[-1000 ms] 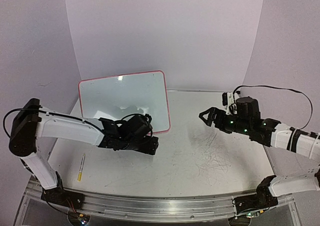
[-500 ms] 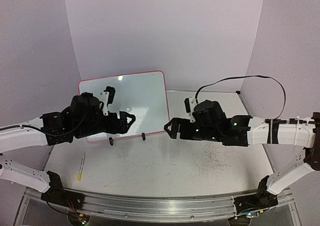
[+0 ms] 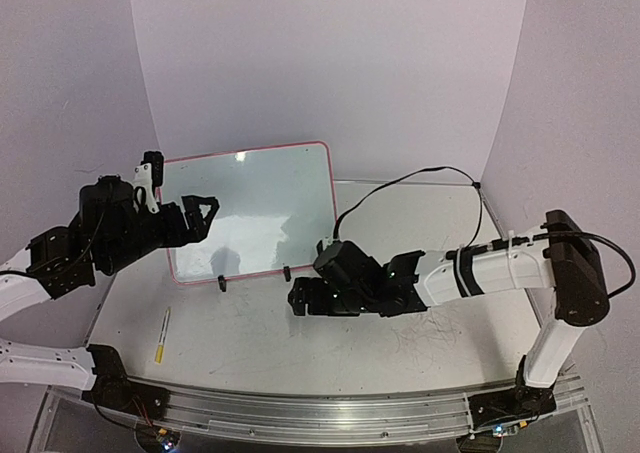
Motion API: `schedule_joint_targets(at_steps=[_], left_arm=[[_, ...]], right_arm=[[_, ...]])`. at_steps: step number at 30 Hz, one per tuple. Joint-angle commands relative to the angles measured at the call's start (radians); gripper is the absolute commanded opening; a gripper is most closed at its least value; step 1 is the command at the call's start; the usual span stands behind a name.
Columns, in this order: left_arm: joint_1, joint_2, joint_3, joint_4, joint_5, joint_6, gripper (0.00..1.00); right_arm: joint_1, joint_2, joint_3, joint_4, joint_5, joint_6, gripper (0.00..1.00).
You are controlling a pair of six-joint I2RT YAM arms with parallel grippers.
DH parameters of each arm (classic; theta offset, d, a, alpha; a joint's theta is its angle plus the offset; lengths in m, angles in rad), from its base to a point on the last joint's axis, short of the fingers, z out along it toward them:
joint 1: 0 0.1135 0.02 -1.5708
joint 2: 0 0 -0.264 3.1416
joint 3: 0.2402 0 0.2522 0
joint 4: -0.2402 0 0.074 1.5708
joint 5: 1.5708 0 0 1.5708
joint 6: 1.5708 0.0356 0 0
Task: Write a sentence on the whiteboard
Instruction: Move the whiteboard to the center of the board.
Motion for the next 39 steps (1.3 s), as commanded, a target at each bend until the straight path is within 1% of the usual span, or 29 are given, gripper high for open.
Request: schedule_joint_targets(at_steps=[1, 4, 8, 10, 12, 15, 18, 22, 27, 33, 35, 38, 39], left_arm=[[0.002, -0.045, -0.011, -0.015, -0.034, -0.028, 0.99], [0.002, -0.069, -0.023, -0.019, -0.035, -0.037, 0.99], [0.002, -0.102, -0.024, -0.031, -0.029, -0.045, 0.99], [0.002, -0.118, -0.022, -0.040, -0.031, -0.047, 1.00], [0.002, -0.134, -0.018, -0.054, -0.032, -0.048, 0.99], [0.001, -0.154, -0.016, -0.070, -0.036, -0.050, 1.00], [0.002, -0.163, -0.012, -0.080, -0.041, -0.049, 0.99], [0.002, -0.163, -0.006, -0.086, -0.046, -0.046, 0.99], [0.002, -0.161, 0.005, -0.090, -0.052, -0.046, 0.99], [0.002, -0.171, 0.008, -0.095, -0.061, -0.047, 0.99], [0.002, -0.175, 0.008, -0.097, -0.066, -0.051, 1.00], [0.002, -0.177, 0.008, -0.098, -0.069, -0.053, 0.99], [0.002, -0.178, 0.009, -0.099, -0.070, -0.054, 0.99]], right_arm=[[0.005, 0.064, 0.081, -0.003, 0.107, 0.082, 0.89], [0.006, 0.155, 0.172, -0.057, 0.150, 0.052, 0.89], [-0.001, 0.238, 0.265, -0.076, 0.209, 0.007, 0.84], [-0.016, 0.277, 0.302, -0.078, 0.201, -0.022, 0.79], [-0.037, 0.314, 0.333, -0.080, 0.188, -0.047, 0.72], [-0.066, 0.378, 0.401, -0.095, 0.137, -0.104, 0.64], [-0.092, 0.429, 0.457, -0.114, 0.120, -0.129, 0.55], [-0.103, 0.479, 0.516, -0.125, 0.112, -0.176, 0.52], [-0.115, 0.533, 0.591, -0.142, 0.103, -0.211, 0.52], [-0.116, 0.589, 0.667, -0.161, 0.094, -0.225, 0.48], [-0.116, 0.599, 0.685, -0.168, 0.107, -0.230, 0.44], [-0.116, 0.606, 0.702, -0.172, 0.126, -0.236, 0.32], [-0.117, 0.609, 0.710, -0.173, 0.125, -0.239, 0.31]])
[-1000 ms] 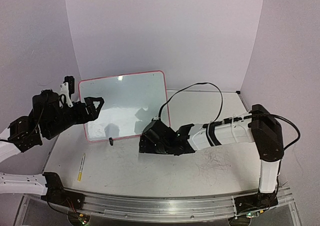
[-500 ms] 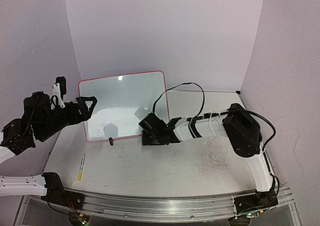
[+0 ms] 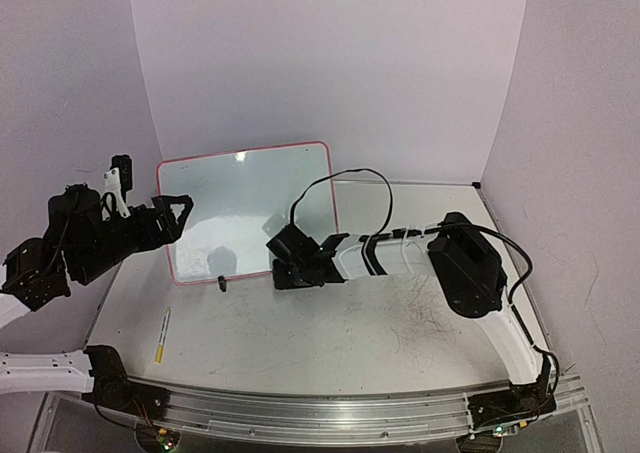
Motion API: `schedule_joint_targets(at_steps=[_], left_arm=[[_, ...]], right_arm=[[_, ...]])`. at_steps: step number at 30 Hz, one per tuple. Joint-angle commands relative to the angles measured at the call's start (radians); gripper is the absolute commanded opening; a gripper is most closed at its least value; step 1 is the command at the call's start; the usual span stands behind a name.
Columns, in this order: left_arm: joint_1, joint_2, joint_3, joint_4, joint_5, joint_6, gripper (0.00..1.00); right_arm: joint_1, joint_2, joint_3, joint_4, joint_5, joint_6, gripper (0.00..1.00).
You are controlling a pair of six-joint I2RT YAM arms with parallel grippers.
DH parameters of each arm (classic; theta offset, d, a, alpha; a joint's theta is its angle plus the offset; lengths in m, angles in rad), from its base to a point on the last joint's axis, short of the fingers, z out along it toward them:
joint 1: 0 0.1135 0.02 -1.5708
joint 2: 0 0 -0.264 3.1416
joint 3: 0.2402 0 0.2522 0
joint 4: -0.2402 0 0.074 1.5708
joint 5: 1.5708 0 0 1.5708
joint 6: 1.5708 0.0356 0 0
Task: Write a sentence on the whiteboard
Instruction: Move the whiteboard to the center of the board.
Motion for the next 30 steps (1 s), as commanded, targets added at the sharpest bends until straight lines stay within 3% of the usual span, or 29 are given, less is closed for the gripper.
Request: schedule_joint_targets(at_steps=[1, 15, 30], left_arm=[[0.002, -0.013, 0.032, -0.012, -0.030, -0.004, 0.99], [0.002, -0.017, 0.035, -0.015, -0.047, -0.016, 0.99], [0.002, 0.016, 0.019, -0.015, -0.050, -0.052, 0.99]], right_arm=[[0.001, 0.025, 0.068, -0.018, 0.027, -0.020, 0.31], [-0.001, -0.026, 0.006, -0.019, 0.107, -0.010, 0.06], [-0.038, -0.308, -0.437, 0.094, 0.225, 0.073, 0.00]])
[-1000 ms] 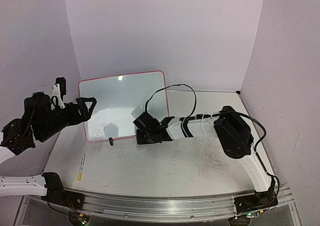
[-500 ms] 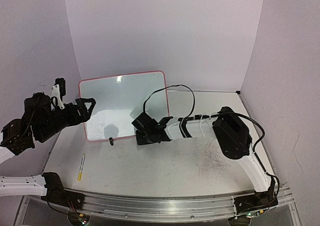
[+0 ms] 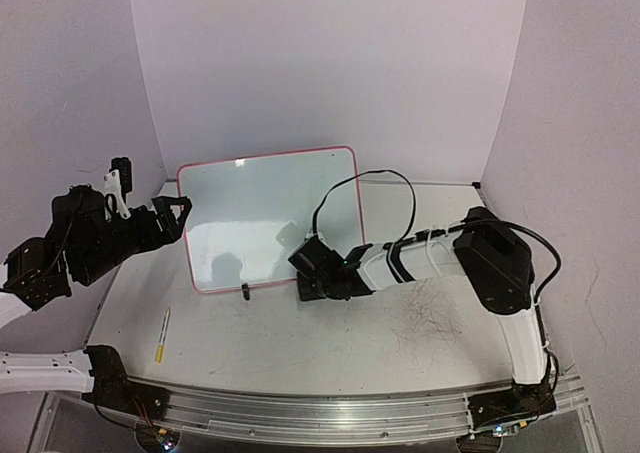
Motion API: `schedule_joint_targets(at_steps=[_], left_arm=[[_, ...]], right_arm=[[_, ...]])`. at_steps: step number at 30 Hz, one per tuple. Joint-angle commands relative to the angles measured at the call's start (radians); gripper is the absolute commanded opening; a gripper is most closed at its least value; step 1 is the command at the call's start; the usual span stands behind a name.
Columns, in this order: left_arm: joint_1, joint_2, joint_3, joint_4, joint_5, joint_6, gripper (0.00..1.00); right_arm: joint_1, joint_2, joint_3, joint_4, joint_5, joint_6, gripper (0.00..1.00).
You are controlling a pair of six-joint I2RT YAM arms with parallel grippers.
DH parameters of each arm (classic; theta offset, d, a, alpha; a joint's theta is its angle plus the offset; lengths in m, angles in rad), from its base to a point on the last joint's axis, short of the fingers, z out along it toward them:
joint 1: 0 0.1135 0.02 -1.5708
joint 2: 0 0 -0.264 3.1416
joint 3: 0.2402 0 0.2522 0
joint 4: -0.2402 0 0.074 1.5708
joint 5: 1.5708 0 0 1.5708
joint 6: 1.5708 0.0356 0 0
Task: Write a sentence on the whiteboard
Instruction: Move the whiteboard to the center of the board.
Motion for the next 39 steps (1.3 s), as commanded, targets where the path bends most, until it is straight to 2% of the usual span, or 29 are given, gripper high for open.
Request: schedule_joint_targets(at_steps=[1, 12, 25, 30, 35, 39], left_arm=[[0.001, 0.006, 0.019, 0.009, -0.018, -0.027, 1.00], [0.001, 0.038, 0.022, 0.013, -0.019, -0.039, 0.99], [0.001, 0.089, 0.018, 0.038, -0.022, -0.048, 0.99], [0.001, 0.121, 0.024, 0.063, -0.012, -0.038, 0.99], [0.001, 0.157, 0.030, 0.083, -0.008, -0.026, 1.00], [0.001, 0.166, 0.016, 0.112, -0.040, -0.034, 0.99]], right_arm=[[-0.043, -0.162, -0.155, 0.010, 0.125, 0.092, 0.00], [-0.064, -0.423, -0.519, 0.059, 0.177, 0.162, 0.00], [-0.111, -0.659, -0.883, 0.245, 0.133, 0.080, 0.00], [-0.138, -0.729, -0.930, 0.266, 0.104, 0.087, 0.00], [-0.144, -0.735, -0.932, 0.210, 0.109, 0.137, 0.00], [-0.143, -0.733, -0.934, 0.174, 0.122, 0.179, 0.07]])
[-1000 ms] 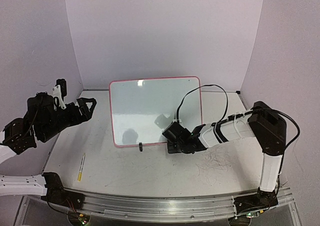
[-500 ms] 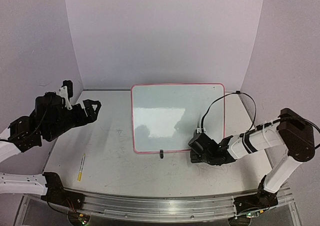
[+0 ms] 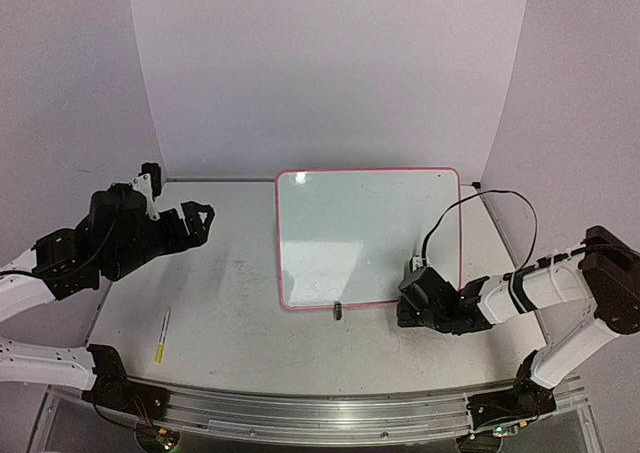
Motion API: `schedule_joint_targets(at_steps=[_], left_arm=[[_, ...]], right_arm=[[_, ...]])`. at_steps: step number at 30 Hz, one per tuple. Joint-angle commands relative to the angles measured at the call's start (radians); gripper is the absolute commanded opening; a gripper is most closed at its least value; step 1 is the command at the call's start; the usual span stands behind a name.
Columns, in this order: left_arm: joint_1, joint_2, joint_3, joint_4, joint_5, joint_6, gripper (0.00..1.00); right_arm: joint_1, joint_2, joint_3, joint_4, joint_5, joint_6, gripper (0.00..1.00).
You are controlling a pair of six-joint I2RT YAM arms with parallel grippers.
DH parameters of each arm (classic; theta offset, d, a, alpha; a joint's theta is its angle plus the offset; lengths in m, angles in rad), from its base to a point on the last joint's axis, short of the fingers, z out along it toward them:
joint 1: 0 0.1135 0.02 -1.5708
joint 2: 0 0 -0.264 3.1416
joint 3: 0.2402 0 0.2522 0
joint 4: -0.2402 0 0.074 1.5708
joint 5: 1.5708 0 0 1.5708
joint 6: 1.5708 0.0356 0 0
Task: Write a sentence on the whiteboard
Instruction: Move the whiteboard to the center of the board, then pick up the whiteboard marker from the corner of the board.
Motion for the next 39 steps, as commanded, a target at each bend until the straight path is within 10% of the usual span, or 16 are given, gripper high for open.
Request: schedule_joint_targets(at_steps=[1, 22, 39], left_arm=[[0.001, 0.007, 0.010, 0.089, -0.034, 0.009, 0.99], [0.027, 0.227, 0.092, 0.152, -0.065, 0.151, 0.99], [0.060, 0.221, 0.063, -0.179, -0.118, -0.257, 0.99]], right_arm=[[-0.018, -0.032, -0.003, -0.042, 0.087, 0.115, 0.09], [0.127, -0.035, 0.105, -0.359, 0.200, 0.359, 0.75], [0.164, -0.647, -0.041, -0.228, 0.126, 0.065, 0.95]])
